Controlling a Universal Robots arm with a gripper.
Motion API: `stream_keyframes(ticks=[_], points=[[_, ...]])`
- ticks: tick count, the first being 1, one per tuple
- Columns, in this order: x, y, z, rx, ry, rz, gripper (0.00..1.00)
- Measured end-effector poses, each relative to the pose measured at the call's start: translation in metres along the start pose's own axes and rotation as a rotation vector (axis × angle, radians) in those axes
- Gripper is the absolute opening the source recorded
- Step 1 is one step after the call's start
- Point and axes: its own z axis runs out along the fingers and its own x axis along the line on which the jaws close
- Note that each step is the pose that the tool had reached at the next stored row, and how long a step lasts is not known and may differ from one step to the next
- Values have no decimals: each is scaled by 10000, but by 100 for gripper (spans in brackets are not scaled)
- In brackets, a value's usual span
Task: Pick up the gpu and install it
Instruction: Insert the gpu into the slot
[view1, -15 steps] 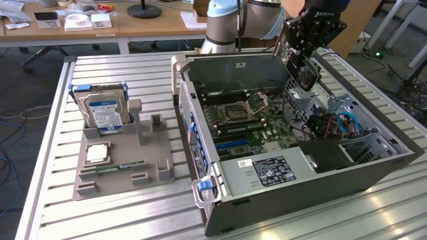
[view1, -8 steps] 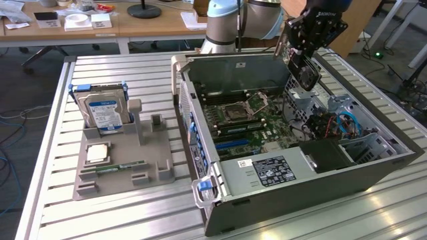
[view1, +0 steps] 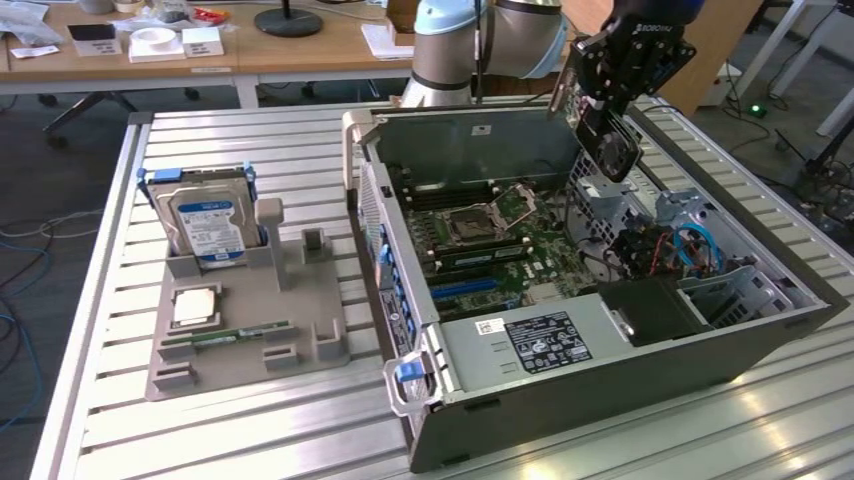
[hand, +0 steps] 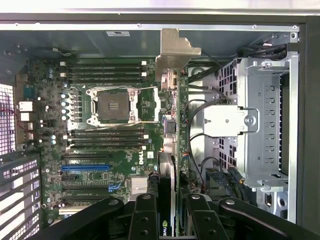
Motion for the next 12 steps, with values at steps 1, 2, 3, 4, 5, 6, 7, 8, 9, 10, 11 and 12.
stream_keyframes(ticks=[1, 2, 3, 4, 5, 6, 7, 8, 9, 10, 11, 12], points=[[0, 0, 0, 0, 0, 0, 26], [0, 0, 0, 0, 0, 0, 26], [0, 0, 0, 0, 0, 0, 26], [0, 0, 0, 0, 0, 0, 26], [0, 0, 0, 0, 0, 0, 26], [0, 0, 0, 0, 0, 0, 26], [0, 0, 0, 1, -1, 0, 26], [0, 0, 0, 1, 0, 0, 26], [0, 0, 0, 0, 0, 0, 26], [0, 0, 0, 0, 0, 0, 26], [0, 0, 0, 0, 0, 0, 26], [0, 0, 0, 1, 0, -4, 26]])
